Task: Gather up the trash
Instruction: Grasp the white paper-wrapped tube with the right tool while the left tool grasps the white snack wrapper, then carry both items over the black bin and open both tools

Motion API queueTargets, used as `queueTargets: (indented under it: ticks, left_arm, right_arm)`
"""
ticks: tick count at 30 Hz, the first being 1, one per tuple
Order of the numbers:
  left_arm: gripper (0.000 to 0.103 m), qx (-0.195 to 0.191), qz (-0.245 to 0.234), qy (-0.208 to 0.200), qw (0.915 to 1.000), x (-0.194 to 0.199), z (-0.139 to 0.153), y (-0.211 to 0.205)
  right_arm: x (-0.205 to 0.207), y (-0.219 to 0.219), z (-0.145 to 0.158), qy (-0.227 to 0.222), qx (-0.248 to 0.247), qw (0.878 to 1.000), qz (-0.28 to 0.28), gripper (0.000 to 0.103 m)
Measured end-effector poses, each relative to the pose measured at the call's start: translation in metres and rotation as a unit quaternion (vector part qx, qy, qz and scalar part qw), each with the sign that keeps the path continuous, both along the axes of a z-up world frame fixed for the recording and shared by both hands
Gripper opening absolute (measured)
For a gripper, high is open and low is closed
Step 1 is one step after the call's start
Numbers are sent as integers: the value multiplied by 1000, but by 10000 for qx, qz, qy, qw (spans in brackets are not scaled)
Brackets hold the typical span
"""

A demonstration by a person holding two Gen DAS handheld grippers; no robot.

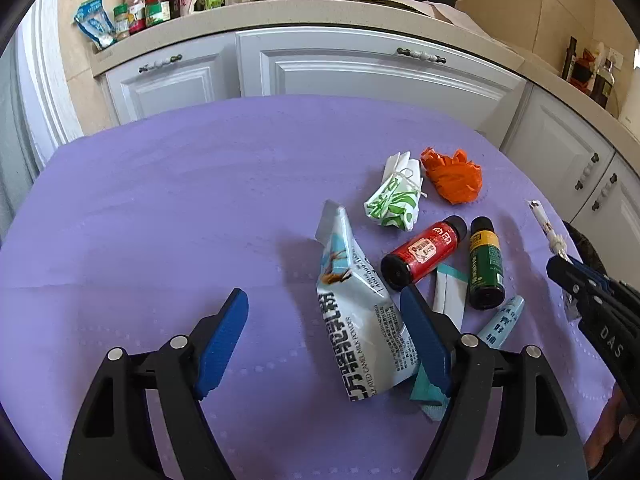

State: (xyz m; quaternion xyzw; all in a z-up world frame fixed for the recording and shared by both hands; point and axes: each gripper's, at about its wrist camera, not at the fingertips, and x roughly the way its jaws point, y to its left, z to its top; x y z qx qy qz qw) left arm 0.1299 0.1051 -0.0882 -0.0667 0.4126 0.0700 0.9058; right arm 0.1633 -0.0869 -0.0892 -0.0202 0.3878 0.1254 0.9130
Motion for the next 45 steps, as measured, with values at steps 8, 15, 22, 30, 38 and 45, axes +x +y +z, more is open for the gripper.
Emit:
queueTargets:
  ticks: [8, 15, 22, 30, 38, 45]
  left_arm:
    - [48, -141, -321, -71, 9994, -4, 2, -6]
    - [39, -282, -394, -121, 9988, -6, 1, -4]
    - [35, -177, -332, -201, 9991, -12, 7, 4]
    - [35, -144, -152, -343, 9992, -19, 17, 15]
    - [34, -72, -85, -519, 9986, -25, 30, 14]
    - [34, -29, -304, -759, 9966, -27, 46, -4]
  right_arm:
    - [-1, -4, -1, 18, 62, 10000, 10, 16]
    - [-2, -4, 0, 13, 75, 10000, 15, 16]
    - [-4, -2, 1, -5, 81, 10000, 15, 16]
    - [-13, -1, 8, -143, 156, 9998, 17, 16]
    - [-23, -8, 19, -351, 232, 9991, -53, 16]
    - [-33, -26, 32, -574, 259, 9976, -280, 16]
